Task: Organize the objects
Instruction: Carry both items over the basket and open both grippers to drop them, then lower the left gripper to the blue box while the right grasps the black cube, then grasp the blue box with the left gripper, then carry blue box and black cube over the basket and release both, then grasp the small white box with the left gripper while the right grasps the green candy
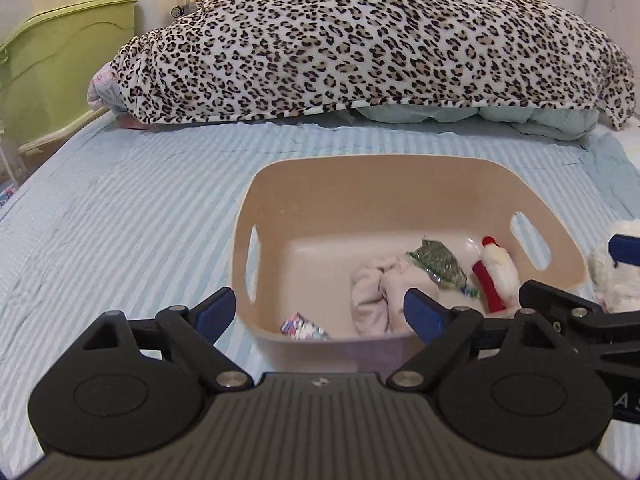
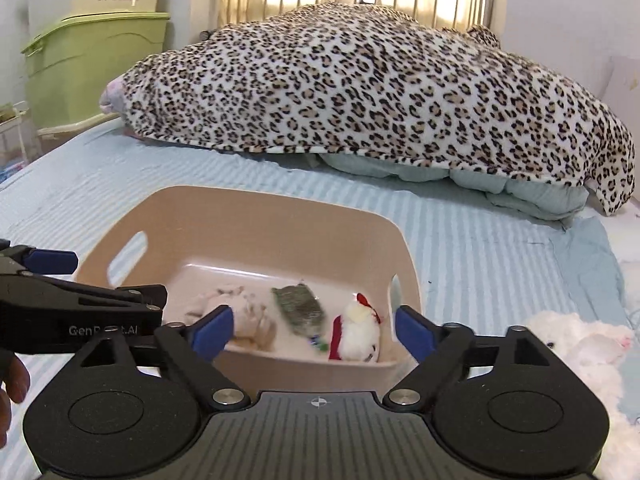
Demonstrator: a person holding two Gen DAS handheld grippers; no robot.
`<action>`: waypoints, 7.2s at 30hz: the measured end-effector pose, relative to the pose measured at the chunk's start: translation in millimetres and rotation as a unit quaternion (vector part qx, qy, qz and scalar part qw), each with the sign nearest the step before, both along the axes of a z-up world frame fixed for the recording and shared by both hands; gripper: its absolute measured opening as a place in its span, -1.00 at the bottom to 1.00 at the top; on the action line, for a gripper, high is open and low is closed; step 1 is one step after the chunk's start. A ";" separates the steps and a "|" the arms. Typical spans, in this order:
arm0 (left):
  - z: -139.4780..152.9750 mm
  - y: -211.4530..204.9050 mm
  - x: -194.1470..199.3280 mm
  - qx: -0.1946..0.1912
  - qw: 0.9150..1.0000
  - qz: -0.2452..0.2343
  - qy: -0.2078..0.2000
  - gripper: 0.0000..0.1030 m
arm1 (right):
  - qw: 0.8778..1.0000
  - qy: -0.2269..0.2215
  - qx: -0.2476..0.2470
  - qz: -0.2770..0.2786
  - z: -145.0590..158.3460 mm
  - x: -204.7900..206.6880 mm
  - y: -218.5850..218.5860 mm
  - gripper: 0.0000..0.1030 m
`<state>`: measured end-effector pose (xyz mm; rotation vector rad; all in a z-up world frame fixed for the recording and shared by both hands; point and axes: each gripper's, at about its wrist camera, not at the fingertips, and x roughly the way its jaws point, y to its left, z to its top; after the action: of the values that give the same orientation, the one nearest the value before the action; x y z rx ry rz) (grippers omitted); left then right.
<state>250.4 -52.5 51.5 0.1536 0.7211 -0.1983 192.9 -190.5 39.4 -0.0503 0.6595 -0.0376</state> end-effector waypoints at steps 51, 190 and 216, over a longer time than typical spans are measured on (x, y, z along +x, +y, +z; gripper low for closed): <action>-60.1 36.1 -8.9 0.006 0.993 0.044 0.106 0.78 | 0.988 0.136 -0.024 0.074 -120.1 3.9 29.7 0.49; -97.8 49.6 23.3 0.022 0.990 -0.026 0.137 0.78 | 0.986 0.162 0.034 0.033 -116.0 23.1 24.1 1.00; -113.8 32.6 11.7 0.008 0.993 -0.085 0.087 0.18 | 0.988 0.134 0.012 0.073 -128.8 9.1 57.2 -0.46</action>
<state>262.0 -19.9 -62.3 0.2151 0.8834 -0.3714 202.0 -133.3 -89.4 -0.0815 0.9244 0.1205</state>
